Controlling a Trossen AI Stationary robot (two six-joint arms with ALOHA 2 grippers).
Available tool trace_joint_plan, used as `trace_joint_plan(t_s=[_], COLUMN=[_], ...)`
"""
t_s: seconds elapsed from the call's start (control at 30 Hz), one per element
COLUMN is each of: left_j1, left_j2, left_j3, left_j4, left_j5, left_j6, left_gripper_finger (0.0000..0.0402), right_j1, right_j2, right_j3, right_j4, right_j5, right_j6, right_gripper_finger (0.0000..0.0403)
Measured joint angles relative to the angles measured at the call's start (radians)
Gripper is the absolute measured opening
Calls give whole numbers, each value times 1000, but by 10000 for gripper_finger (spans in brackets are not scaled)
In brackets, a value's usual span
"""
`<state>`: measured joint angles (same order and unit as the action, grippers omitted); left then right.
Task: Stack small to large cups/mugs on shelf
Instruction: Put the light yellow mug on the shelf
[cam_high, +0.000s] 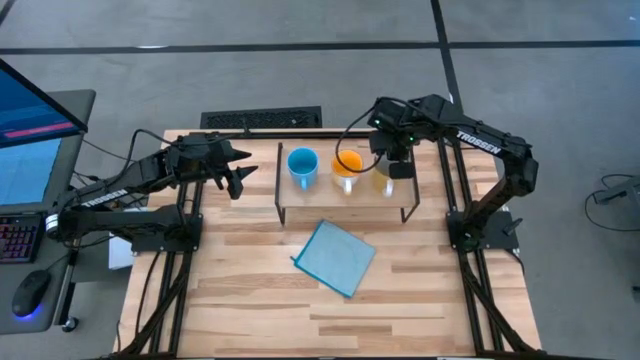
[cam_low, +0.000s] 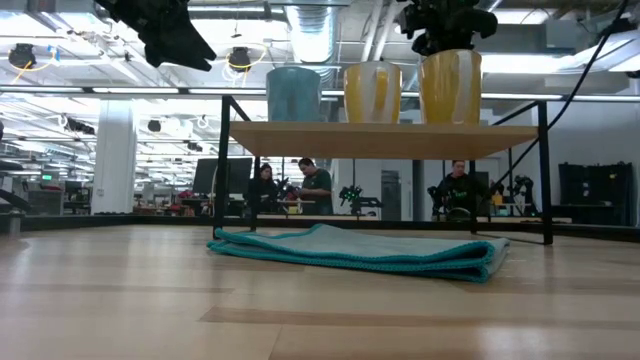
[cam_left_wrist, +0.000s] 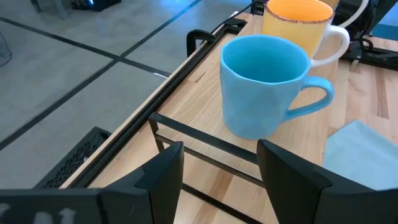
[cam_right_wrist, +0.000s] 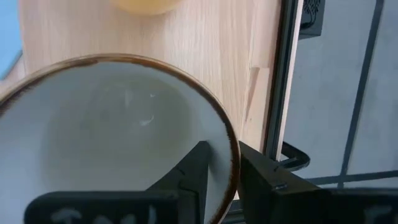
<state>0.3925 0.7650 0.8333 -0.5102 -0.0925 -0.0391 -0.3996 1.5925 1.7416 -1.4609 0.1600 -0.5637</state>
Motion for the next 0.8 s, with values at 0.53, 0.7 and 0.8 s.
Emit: trace_joint_plan(t_s=[0.53, 0.7, 0.8], left_j1=[0, 0, 0], left_j2=[0, 0, 0], left_j3=[0, 0, 0], left_j4=[0, 0, 0], left_j5=[-2, -2, -2], left_j6=[-10, -10, -10], left_gripper_finger=[195, 195, 195], right_j1=[0, 0, 0], right_j2=[0, 0, 0], right_j3=[0, 0, 0], right_j4=[11, 11, 11], right_j5=[3, 6, 6], right_j6=[-76, -73, -73], right_gripper_finger=[92, 92, 92])
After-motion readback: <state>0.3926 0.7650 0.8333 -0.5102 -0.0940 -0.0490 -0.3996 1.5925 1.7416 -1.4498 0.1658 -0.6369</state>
